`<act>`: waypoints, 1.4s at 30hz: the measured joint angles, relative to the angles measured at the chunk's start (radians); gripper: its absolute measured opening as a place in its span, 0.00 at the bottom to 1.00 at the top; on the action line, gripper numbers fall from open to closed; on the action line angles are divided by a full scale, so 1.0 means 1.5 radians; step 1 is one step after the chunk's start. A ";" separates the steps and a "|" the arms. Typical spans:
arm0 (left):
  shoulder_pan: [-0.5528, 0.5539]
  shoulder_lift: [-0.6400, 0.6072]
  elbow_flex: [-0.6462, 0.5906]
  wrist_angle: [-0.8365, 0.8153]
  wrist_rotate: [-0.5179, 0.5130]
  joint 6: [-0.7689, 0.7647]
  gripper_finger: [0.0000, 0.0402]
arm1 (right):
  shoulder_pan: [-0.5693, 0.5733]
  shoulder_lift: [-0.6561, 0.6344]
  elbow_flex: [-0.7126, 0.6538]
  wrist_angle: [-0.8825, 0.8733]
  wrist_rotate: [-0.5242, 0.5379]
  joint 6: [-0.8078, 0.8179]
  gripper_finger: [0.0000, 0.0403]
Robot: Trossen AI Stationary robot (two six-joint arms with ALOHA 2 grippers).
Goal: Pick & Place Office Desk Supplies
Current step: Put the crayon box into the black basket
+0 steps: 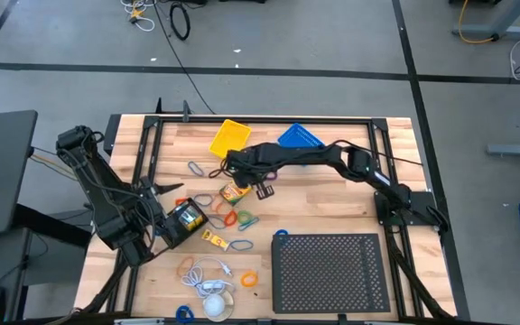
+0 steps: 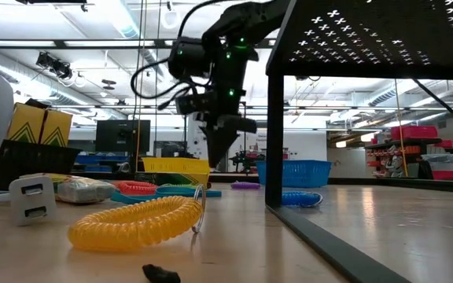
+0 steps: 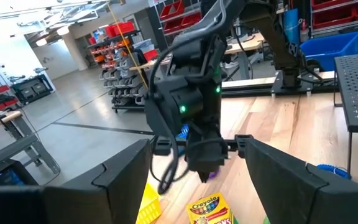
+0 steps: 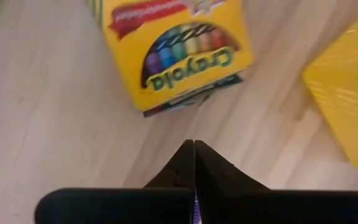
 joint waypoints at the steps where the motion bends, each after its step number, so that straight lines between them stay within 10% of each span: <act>1: 0.000 0.000 0.000 0.000 0.001 0.000 0.66 | 0.001 0.004 0.000 -0.003 0.000 -0.012 0.00; 24: 0.001 0.000 0.000 -0.001 0.005 -0.010 0.66 | 0.004 0.017 0.006 0.070 -0.235 -0.102 0.00; 33: 0.001 0.000 0.000 -0.001 0.006 -0.010 0.66 | 0.025 0.016 0.025 0.035 -0.066 -0.114 0.00; 42: 0.001 0.000 0.000 -0.001 0.006 -0.010 0.66 | 0.015 0.017 0.022 0.027 -0.064 -0.132 0.00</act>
